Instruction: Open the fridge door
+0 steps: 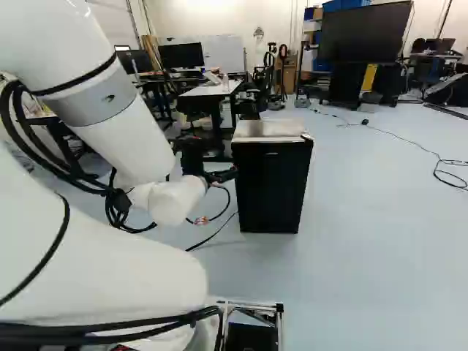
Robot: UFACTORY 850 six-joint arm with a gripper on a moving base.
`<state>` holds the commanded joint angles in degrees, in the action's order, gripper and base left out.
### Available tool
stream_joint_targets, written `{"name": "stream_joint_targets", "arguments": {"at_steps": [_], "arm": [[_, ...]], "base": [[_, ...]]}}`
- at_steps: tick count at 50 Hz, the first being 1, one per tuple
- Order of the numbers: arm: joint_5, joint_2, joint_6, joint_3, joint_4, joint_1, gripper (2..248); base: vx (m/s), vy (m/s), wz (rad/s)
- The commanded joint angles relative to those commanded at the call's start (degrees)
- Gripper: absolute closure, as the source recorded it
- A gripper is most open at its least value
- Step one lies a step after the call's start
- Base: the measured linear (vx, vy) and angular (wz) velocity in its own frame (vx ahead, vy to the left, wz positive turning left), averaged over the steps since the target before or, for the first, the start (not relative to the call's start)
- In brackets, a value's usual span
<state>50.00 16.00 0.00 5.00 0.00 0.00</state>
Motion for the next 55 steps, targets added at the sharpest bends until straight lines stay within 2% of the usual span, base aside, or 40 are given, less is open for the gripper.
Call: {"name": "stream_joint_targets", "arguments": {"at_steps": [25,55], "arm": [[0.0,-0.41,0.0,0.35,0.0,0.0,3],[0.0,-5.74,0.0,5.0,0.0,0.0,3]], "base": [[0.0,0.0,0.0],[0.0,0.0,0.0]]}}
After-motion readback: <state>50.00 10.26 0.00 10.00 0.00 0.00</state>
